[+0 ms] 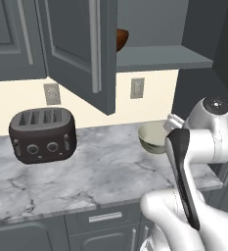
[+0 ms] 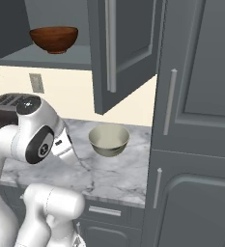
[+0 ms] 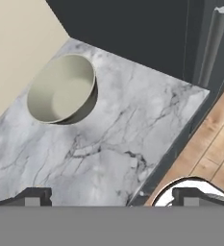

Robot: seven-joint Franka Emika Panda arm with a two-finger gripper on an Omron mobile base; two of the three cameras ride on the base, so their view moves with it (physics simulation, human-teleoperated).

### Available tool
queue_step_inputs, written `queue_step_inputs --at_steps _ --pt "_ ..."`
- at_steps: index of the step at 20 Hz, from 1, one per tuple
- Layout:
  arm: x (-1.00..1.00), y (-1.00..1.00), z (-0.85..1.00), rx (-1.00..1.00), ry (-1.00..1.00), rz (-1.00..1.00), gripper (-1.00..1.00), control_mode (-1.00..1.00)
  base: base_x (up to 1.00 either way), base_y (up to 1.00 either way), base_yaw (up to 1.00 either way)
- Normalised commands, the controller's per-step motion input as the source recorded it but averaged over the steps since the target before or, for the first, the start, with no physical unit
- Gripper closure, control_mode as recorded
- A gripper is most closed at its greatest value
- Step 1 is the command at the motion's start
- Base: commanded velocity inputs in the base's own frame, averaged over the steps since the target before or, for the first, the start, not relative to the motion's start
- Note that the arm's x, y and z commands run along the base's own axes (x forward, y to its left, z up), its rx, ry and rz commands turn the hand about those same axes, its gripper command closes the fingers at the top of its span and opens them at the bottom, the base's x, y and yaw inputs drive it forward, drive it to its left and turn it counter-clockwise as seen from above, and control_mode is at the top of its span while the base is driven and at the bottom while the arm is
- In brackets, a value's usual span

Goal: Open the cabinet. Pick the bowls from the counter and place them in the cabinet. Then close the cabinet.

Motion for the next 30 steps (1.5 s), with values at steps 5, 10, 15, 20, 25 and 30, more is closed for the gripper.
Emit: queue_step_inputs --at_steps 5,10,15,20,25,30 --pt "0.53 -0.16 -0.07 0.0 0.0 -0.01 -1.0 -1.0 0.0 0.0 0.0" --pt "0.6 -0.02 -0.23 0.0 0.01 0.0 -1.0 -1.0 0.0 0.0 0.0" --pt "0.38 0.0 -0.35 0.0 0.01 0.0 -1.0 -1.0 0.0 0.0 0.0" --pt "0.26 0.0 -0.52 -0.01 0.07 0.0 -1.0 -1.0 0.0 0.0 0.0" --pt "0.22 0.0 -0.47 0.0 0.06 0.0 -1.0 -1.0 0.0 0.0 0.0" --pt "0.3 -0.04 -0.34 0.0 0.01 0.0 -1.0 -1.0 0.0 0.0 0.0"
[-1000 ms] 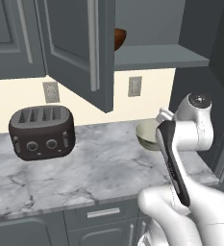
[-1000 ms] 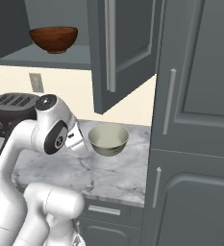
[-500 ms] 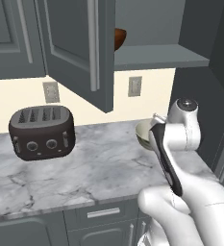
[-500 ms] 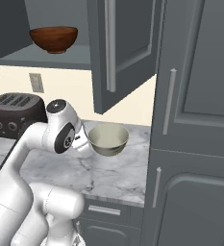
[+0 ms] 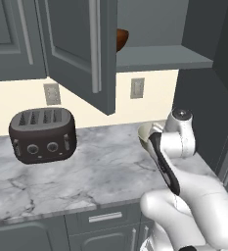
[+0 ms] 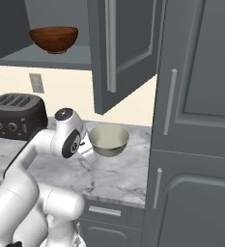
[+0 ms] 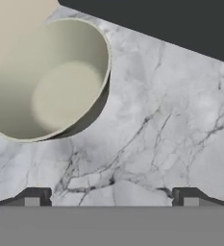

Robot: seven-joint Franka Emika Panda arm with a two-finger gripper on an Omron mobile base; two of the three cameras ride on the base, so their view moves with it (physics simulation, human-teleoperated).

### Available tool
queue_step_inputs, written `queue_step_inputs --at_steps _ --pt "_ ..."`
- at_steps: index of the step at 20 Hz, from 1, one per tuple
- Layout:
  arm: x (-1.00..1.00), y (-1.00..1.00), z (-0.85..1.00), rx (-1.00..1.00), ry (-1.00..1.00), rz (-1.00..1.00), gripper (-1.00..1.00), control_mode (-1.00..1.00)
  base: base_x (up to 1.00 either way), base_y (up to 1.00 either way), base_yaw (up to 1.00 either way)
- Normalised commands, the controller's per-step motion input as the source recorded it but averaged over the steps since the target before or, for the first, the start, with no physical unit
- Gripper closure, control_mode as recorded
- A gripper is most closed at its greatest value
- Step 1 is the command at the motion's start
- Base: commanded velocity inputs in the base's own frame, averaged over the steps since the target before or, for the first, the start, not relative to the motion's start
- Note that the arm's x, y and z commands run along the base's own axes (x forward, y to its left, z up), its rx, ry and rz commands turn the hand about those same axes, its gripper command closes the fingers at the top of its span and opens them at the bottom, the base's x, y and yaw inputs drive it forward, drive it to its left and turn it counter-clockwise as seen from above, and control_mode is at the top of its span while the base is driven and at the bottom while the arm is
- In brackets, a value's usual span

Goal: Open the cabinet. Pick the bowls from the counter and place them in the cabinet. Then close the cabinet.

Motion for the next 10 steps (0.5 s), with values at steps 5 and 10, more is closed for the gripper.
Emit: queue_step_inputs --at_steps 5,10 --pt "0.26 -0.21 -0.05 0.0 0.0 -0.02 -1.0 -1.0 0.0 0.0 0.0" --pt "0.17 -0.19 0.0 0.0 0.0 -0.09 -1.0 -1.0 0.0 0.0 0.0"
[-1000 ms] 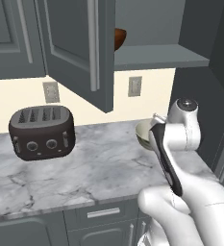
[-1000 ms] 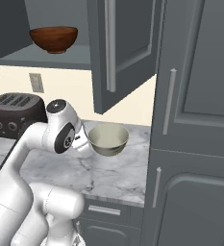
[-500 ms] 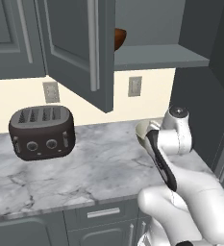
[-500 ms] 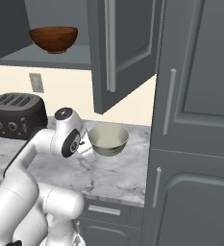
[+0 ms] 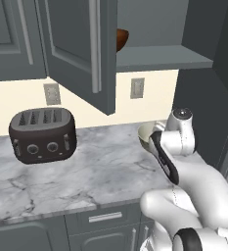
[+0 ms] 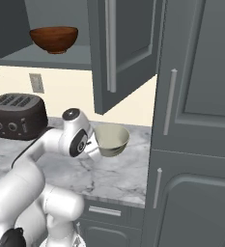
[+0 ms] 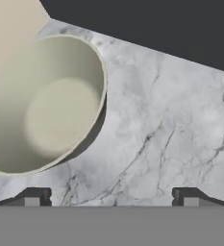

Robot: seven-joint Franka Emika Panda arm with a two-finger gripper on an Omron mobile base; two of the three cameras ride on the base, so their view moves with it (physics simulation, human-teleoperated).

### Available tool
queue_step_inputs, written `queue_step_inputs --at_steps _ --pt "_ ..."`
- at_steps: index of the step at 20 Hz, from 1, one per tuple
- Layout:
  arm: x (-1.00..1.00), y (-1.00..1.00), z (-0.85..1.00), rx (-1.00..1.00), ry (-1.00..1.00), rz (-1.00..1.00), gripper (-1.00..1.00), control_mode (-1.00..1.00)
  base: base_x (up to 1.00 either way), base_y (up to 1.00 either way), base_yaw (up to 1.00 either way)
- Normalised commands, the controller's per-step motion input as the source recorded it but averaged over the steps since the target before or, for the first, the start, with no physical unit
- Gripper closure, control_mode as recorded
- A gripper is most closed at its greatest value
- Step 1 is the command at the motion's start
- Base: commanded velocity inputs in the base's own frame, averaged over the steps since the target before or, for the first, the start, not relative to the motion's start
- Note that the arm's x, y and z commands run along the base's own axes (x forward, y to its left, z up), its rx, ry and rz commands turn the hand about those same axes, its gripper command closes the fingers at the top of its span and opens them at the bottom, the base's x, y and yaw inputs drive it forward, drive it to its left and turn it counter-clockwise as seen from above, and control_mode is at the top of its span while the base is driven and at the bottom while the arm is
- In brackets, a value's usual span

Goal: Open the cabinet. Pick the bowls from the counter and place them in the cabinet. Then close the cabinet.

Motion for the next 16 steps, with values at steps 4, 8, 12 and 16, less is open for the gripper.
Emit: queue_step_inputs --at_steps 4,8,12,16 --pt "0.21 -0.12 0.0 0.0 0.0 -0.11 -1.0 -1.0 0.0 0.0 0.0" --pt "0.46 -0.05 0.0 0.0 0.0 -0.06 -1.0 -1.0 0.0 0.0 0.0" --pt "0.4 -0.06 -0.01 0.0 0.0 -0.01 -1.0 -1.0 0.0 0.0 0.0" --pt "0.16 -0.07 -0.21 0.0 0.06 0.0 -1.0 -1.0 0.0 0.0 0.0"
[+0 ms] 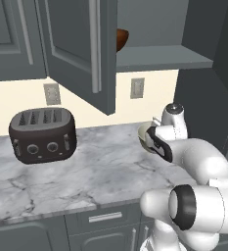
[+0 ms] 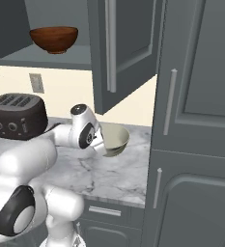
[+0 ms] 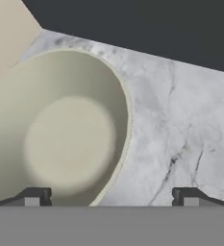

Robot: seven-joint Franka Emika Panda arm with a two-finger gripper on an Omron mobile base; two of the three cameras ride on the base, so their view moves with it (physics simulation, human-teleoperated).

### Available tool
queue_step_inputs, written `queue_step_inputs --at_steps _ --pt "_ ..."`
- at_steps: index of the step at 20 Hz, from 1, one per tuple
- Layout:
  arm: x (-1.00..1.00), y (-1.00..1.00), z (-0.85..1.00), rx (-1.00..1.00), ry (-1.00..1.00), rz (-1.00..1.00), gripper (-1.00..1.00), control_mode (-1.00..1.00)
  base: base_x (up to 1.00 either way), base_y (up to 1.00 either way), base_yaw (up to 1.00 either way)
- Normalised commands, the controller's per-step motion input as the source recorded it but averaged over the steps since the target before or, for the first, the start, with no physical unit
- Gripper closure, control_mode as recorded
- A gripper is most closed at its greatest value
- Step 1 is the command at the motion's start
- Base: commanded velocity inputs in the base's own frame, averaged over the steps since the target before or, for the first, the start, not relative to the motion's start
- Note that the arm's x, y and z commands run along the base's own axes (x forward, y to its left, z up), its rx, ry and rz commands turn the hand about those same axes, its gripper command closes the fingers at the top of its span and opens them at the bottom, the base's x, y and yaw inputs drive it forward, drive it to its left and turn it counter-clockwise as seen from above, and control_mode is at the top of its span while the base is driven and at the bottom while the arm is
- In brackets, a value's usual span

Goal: Open the cabinet. Pick the bowls from the counter and place them in the cabinet. Then close the cabinet.

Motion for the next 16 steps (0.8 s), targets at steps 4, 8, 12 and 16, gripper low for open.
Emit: queue_step_inputs --at_steps 4,8,12,16 --pt "0.01 -0.07 -0.32 0.0 0.1 0.0 -1.0 -1.0 0.0 0.0 0.0" --pt "0.0 -0.05 -0.26 0.0 0.09 0.0 -1.0 -1.0 0.0 0.0 0.0" --pt "0.01 0.0 -0.05 0.0 0.05 0.0 -1.0 -1.0 0.0 0.0 0.0" --pt "0.09 0.0 -0.11 0.0 0.03 0.0 -1.0 -1.0 0.0 0.0 0.0"
